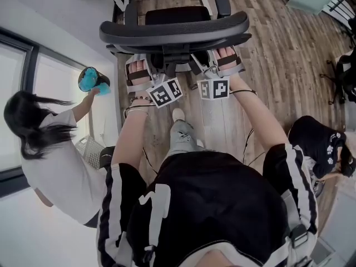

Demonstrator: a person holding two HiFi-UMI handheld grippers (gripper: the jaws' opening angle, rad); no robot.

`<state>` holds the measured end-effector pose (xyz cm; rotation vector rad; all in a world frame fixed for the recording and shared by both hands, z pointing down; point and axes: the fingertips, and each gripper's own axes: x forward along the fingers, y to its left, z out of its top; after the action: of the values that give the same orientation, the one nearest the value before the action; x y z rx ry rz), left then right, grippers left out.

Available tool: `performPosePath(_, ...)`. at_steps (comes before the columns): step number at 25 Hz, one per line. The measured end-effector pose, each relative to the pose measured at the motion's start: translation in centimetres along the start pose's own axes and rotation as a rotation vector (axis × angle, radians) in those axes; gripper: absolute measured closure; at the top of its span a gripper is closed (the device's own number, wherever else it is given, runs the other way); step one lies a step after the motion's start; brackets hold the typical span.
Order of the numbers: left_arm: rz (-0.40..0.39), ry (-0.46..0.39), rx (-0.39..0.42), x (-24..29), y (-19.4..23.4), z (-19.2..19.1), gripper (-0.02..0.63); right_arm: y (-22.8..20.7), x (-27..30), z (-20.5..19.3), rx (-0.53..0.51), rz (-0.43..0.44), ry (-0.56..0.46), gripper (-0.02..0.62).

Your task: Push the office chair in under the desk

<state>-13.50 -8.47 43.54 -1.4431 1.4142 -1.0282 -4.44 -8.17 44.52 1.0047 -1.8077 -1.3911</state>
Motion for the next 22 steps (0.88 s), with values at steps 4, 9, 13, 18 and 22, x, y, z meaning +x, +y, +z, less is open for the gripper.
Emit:
performPosePath(4, 0.03, -0.032, -0.007, 0.5, -0.1, 1.0, 0.356, -0.5, 0.3, -1.0, 0.016, -0.002, -0.007, 0.262)
performPosePath(9, 0.035, -0.036, 0.004, 1.7, -0.2, 1.5, 0.356, -0.8, 1.0, -2.1, 0.019, 0.008, -0.005, 0.262)
performPosePath(13, 0.016, 0.021, 0.023, 3.3, 0.0, 0.7, 0.36, -0.8, 2.2, -2.2, 0.001, 0.012, 0.0, 0.262)
performPosePath(18, 0.0, 0.005, 0.026, 5.2, 0.4, 0.4, 0.363, -1.0, 3.8, -2.6, -0.017, 0.016, -0.014, 0.264)
performPosePath(22, 0.01, -0.039, 0.027, 6.2, 0.0, 1.7, 0.364, -1.5, 4.4, -4.3, 0.0, 0.021, -0.028, 0.262)
